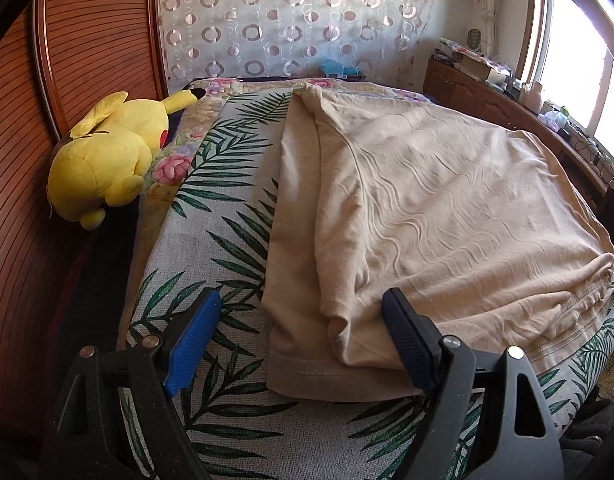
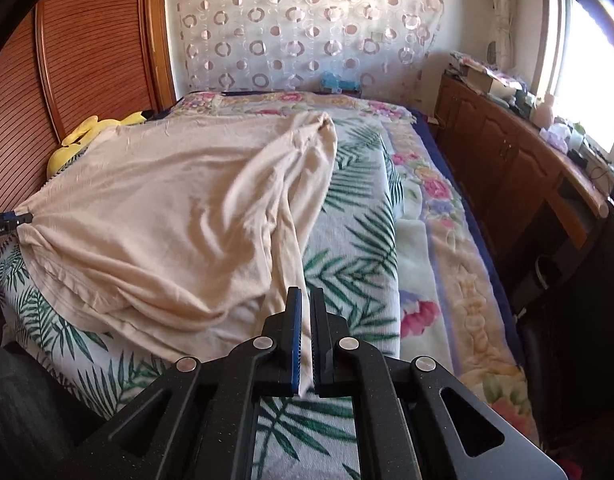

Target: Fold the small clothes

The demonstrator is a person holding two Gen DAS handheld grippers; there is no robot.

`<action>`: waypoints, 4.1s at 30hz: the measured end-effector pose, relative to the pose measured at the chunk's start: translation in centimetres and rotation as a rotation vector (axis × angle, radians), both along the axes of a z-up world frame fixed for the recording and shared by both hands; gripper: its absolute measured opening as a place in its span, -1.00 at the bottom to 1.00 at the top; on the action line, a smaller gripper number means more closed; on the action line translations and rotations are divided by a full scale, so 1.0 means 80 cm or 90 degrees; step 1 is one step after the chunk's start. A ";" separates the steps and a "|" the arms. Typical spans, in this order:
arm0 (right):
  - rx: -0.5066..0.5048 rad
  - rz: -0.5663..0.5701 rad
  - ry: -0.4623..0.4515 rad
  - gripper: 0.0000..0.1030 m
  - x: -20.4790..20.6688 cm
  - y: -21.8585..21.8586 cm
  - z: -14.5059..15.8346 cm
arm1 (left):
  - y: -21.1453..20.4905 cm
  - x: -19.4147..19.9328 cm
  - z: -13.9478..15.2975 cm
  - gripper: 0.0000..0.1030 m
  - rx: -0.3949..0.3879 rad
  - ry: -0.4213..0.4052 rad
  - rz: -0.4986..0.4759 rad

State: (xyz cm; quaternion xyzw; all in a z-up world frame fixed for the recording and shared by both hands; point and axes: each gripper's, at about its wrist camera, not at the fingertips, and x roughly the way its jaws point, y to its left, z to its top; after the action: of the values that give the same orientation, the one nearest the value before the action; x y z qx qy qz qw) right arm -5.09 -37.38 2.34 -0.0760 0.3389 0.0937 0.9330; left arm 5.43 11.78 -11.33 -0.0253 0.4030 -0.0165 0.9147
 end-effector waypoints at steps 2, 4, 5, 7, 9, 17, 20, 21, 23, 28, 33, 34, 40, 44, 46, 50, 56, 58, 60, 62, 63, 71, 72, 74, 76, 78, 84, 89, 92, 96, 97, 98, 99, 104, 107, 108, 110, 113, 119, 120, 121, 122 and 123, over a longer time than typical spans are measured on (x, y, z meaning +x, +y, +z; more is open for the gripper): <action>-0.003 0.007 -0.008 -0.63 0.009 0.011 0.003 | -0.001 -0.001 0.000 0.62 0.004 -0.002 -0.001; -0.005 0.024 -0.016 -0.50 0.021 0.026 0.004 | -0.001 -0.001 -0.001 0.62 0.005 -0.002 -0.001; -0.006 0.032 -0.021 -0.45 0.028 0.035 0.002 | -0.001 -0.001 -0.001 0.62 0.005 -0.003 -0.001; 0.003 0.051 -0.027 -0.39 0.042 0.053 -0.002 | -0.001 -0.001 -0.001 0.62 0.006 -0.003 -0.002; 0.017 0.071 -0.025 -0.24 0.057 0.069 -0.009 | -0.001 -0.001 -0.001 0.62 0.006 -0.003 -0.002; 0.009 0.123 0.013 -0.18 0.088 0.111 -0.048 | -0.002 -0.001 0.000 0.62 0.009 -0.004 0.007; 0.007 0.127 0.025 -0.18 0.089 0.112 -0.058 | -0.001 -0.002 0.001 0.62 0.011 -0.002 0.012; 0.006 0.125 0.028 -0.18 0.090 0.112 -0.060 | -0.001 -0.002 0.001 0.62 0.010 -0.002 0.011; 0.012 0.115 0.025 -0.18 0.098 0.114 -0.056 | 0.000 -0.003 0.002 0.58 0.008 -0.001 0.008; 0.018 0.095 0.031 -0.17 0.091 0.109 -0.059 | -0.001 -0.008 0.006 -0.02 -0.009 0.000 -0.013; -0.031 0.087 0.016 -0.17 0.087 0.130 -0.060 | -0.005 -0.006 0.007 -0.43 -0.029 -0.001 -0.022; -0.029 0.088 0.017 -0.17 0.088 0.130 -0.060 | -0.007 -0.005 0.007 -0.58 -0.036 0.000 -0.027; -0.003 0.096 0.027 -0.12 0.097 0.126 -0.061 | -0.024 -0.006 0.016 -0.85 -0.025 -0.015 -0.027; -0.001 0.098 0.027 -0.12 0.091 0.114 -0.061 | -0.033 -0.009 0.035 -0.87 -0.047 -0.050 -0.033; 0.000 0.098 0.027 -0.12 0.090 0.113 -0.061 | -0.042 -0.010 0.047 -0.87 -0.054 -0.067 -0.045; 0.000 0.098 0.027 -0.12 0.090 0.113 -0.062 | -0.065 -0.006 0.071 -0.87 -0.057 -0.096 -0.081; -0.001 0.098 0.027 -0.11 0.090 0.112 -0.062 | -0.105 0.008 0.105 -0.88 -0.070 -0.141 -0.144; -0.001 0.098 0.028 -0.11 0.091 0.112 -0.062 | -0.121 0.015 0.113 -0.88 -0.073 -0.153 -0.164; -0.001 0.099 0.028 -0.11 0.091 0.112 -0.062 | -0.138 0.021 0.118 -0.88 -0.076 -0.163 -0.187; -0.001 0.098 0.028 -0.11 0.091 0.112 -0.062 | -0.155 0.024 0.119 -0.88 -0.073 -0.170 -0.212; -0.001 0.099 0.028 -0.11 0.091 0.113 -0.062 | -0.161 0.025 0.119 -0.88 -0.072 -0.171 -0.221; 0.009 0.100 0.030 -0.11 0.091 0.109 -0.060 | -0.201 0.037 0.122 -0.88 -0.081 -0.173 -0.272; 0.014 0.096 0.028 -0.11 0.090 0.106 -0.058 | -0.207 0.039 0.125 -0.88 -0.079 -0.173 -0.281; 0.033 0.090 0.022 -0.11 0.086 0.098 -0.053 | -0.216 0.040 0.129 -0.88 -0.077 -0.174 -0.294; 0.055 0.087 0.008 -0.11 0.077 0.087 -0.043 | -0.229 0.043 0.139 -0.88 -0.079 -0.176 -0.313; 0.060 0.076 -0.014 -0.11 0.065 0.076 -0.033 | -0.243 0.047 0.149 -0.88 -0.082 -0.178 -0.333; 0.070 0.029 -0.062 -0.11 0.034 0.037 -0.008 | -0.297 0.060 0.175 -0.88 -0.075 -0.184 -0.398; 0.076 0.007 -0.079 -0.11 0.017 0.021 -0.002 | -0.336 0.053 0.186 -0.88 -0.090 -0.175 -0.457; 0.079 0.006 -0.083 -0.11 0.009 0.025 -0.004 | -0.346 0.042 0.184 -0.87 -0.093 -0.164 -0.477; 0.073 0.011 -0.078 -0.11 0.005 0.034 -0.014 | -0.344 0.047 0.174 -0.43 -0.091 -0.137 -0.475; 0.073 0.012 -0.076 -0.11 0.007 0.034 -0.015 | -0.338 0.049 0.172 -0.23 -0.089 -0.141 -0.469; 0.074 0.013 -0.075 -0.11 0.008 0.033 -0.015 | -0.332 0.050 0.171 -0.19 -0.090 -0.142 -0.463; 0.075 0.015 -0.073 -0.11 0.009 0.035 -0.016 | -0.331 0.050 0.170 -0.15 -0.091 -0.140 -0.458; 0.074 0.026 -0.071 -0.11 0.019 0.038 -0.010 | -0.303 0.056 0.161 0.58 -0.075 -0.148 -0.414; 0.069 0.037 -0.068 -0.11 0.026 0.035 -0.009 | -0.280 0.057 0.154 0.60 -0.073 -0.149 -0.382; 0.068 0.039 -0.066 -0.11 0.028 0.036 -0.009 | -0.271 0.055 0.151 0.60 -0.066 -0.154 -0.366; 0.066 0.046 -0.063 -0.11 0.032 0.037 -0.008 | -0.257 0.054 0.144 0.60 -0.052 -0.157 -0.338; 0.063 0.059 -0.060 -0.11 0.038 0.044 -0.009 | -0.234 0.056 0.135 0.60 -0.042 -0.153 -0.298; 0.056 0.092 -0.051 -0.11 0.059 0.068 -0.007 | -0.187 0.058 0.118 0.60 -0.043 -0.144 -0.238; 0.055 0.097 -0.049 -0.11 0.062 0.072 -0.007 | -0.182 0.059 0.116 0.60 -0.042 -0.144 -0.231; 0.053 0.103 -0.048 -0.11 0.065 0.076 -0.007 | -0.176 0.059 0.114 0.60 -0.042 -0.144 -0.224; 0.052 0.109 -0.047 -0.11 0.068 0.080 -0.006 | -0.171 0.059 0.113 0.60 -0.042 -0.143 -0.218; 0.050 0.116 -0.046 -0.11 0.071 0.084 -0.005 | -0.166 0.059 0.111 0.60 -0.042 -0.142 -0.213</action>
State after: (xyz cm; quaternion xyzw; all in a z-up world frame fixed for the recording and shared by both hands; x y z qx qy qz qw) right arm 0.58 -30.63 1.96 -0.0730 0.2928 0.1885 0.9346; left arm 10.13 -1.49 -2.42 0.0141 0.2971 -0.1839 0.9369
